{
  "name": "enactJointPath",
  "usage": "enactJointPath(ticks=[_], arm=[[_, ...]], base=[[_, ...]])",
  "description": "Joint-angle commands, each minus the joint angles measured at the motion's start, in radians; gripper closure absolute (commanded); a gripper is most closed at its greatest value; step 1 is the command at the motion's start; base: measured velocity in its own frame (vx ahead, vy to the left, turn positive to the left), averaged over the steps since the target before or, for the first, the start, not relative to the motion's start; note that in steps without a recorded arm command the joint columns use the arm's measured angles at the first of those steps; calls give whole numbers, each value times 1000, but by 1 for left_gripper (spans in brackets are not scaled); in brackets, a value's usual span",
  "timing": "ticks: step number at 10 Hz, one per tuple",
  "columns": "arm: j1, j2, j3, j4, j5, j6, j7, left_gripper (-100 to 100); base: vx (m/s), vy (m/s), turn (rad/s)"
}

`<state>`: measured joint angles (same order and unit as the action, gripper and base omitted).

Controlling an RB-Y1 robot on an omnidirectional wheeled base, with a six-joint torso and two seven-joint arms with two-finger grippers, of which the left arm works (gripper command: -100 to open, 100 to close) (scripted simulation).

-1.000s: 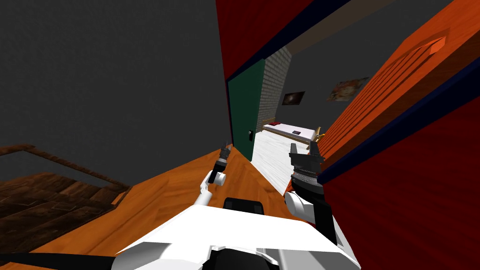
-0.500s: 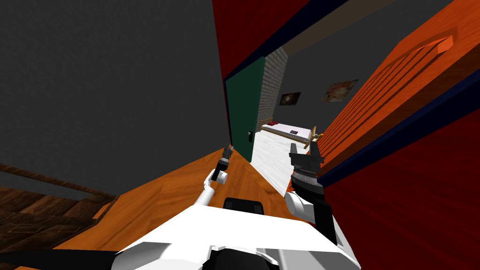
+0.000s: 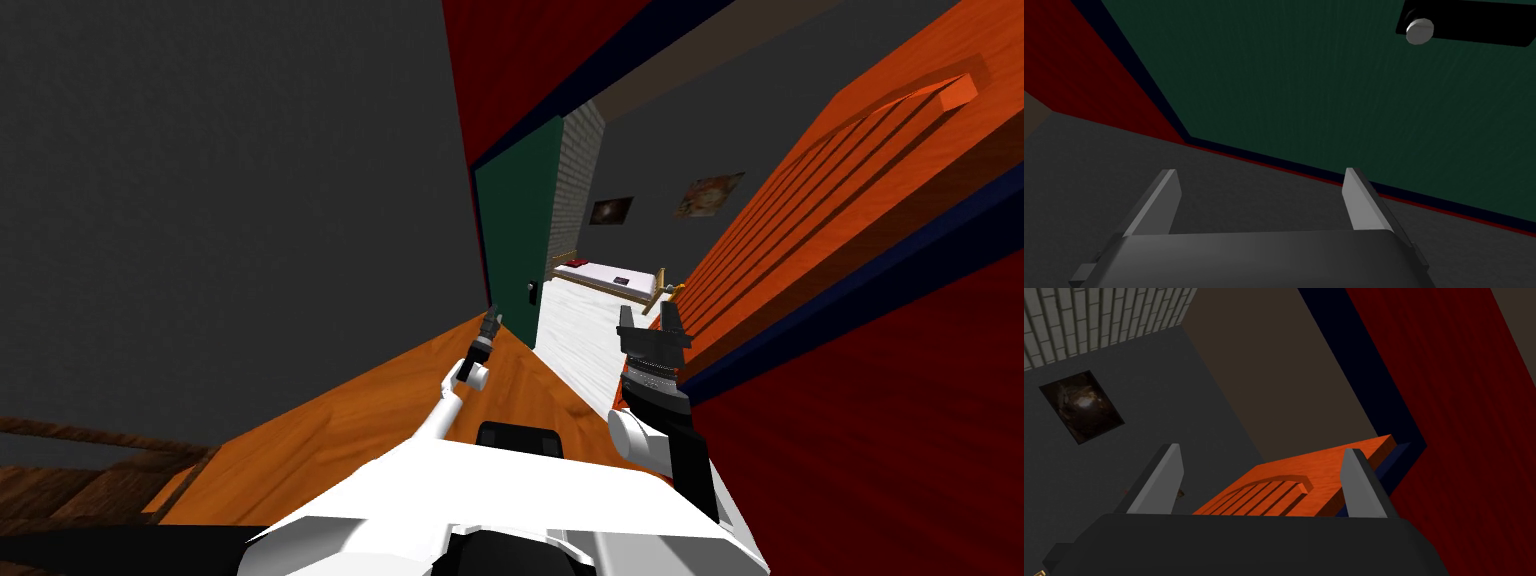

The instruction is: Push the door open

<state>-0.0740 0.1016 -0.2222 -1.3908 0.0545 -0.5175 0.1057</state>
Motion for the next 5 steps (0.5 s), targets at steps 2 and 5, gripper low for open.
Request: enactJointPath(ticks=[2, 5], arm=[[-42, -3, -10, 69, 2, -1, 3, -100], [-85, -6, -22, 143, 4, -2, 6, -100]], base=[[79, 58, -92], [85, 73, -90]])
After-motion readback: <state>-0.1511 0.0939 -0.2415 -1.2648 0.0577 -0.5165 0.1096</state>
